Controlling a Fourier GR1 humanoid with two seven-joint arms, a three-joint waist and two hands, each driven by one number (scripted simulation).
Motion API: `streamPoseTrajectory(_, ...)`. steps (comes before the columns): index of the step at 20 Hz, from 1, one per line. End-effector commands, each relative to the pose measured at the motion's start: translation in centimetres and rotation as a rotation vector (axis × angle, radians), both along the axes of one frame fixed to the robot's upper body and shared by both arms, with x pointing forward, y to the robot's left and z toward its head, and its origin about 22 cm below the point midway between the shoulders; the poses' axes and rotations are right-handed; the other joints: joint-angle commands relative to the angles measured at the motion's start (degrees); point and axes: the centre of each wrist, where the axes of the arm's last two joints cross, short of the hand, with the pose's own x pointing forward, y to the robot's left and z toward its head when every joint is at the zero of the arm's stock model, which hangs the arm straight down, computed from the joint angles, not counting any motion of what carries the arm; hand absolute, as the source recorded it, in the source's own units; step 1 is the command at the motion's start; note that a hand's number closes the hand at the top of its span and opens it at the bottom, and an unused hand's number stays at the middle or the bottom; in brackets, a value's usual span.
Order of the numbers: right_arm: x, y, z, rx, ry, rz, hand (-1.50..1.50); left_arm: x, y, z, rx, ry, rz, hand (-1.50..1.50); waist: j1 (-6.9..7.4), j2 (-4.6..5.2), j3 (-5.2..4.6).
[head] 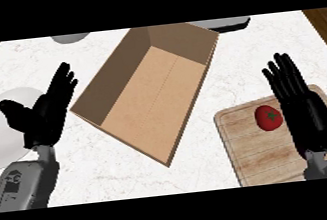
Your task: Pick the eggplant from the cutting board and place it in the cardboard box
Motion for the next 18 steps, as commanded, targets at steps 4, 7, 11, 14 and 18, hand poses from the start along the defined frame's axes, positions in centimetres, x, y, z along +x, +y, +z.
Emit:
streamPoseTrajectory(4, -0.3, -7.4, -0.5, -0.129, 0.178, 0.173, -1.50, -2.1, 6.2, -1.4, 0.334, 0.048, 0.182, 0.00, 2.14, -0.24, 0.71)
streamPoseTrajectory(7, 1.1, -8.4, 5.4, -0.671, -0.004, 0.294, -1.50, -2.0, 7.2, -1.4, 0.358, 0.075, 0.190, 0.00, 5.11, -1.44, -1.08)
streamPoseTrajectory(11, -3.6, -14.5, -2.1, -0.728, 0.232, 0.404, -1.50, -4.3, 10.0, -3.0, 0.477, 0.105, 0.262, 0.00, 2.55, 0.07, 0.90)
streamPoseTrajectory(14, -4.3, -18.6, -4.3, -0.425, 0.118, 0.352, -1.50, -4.5, 10.2, -4.1, 0.462, 0.106, 0.274, 0.00, 2.39, 0.33, 0.96)
streamPoseTrajectory(18, -3.8, -23.3, -2.9, -0.449, 0.028, 0.441, -1.50, -3.7, 10.9, -3.4, 0.473, 0.105, 0.281, 0.00, 2.66, 0.18, 0.86)
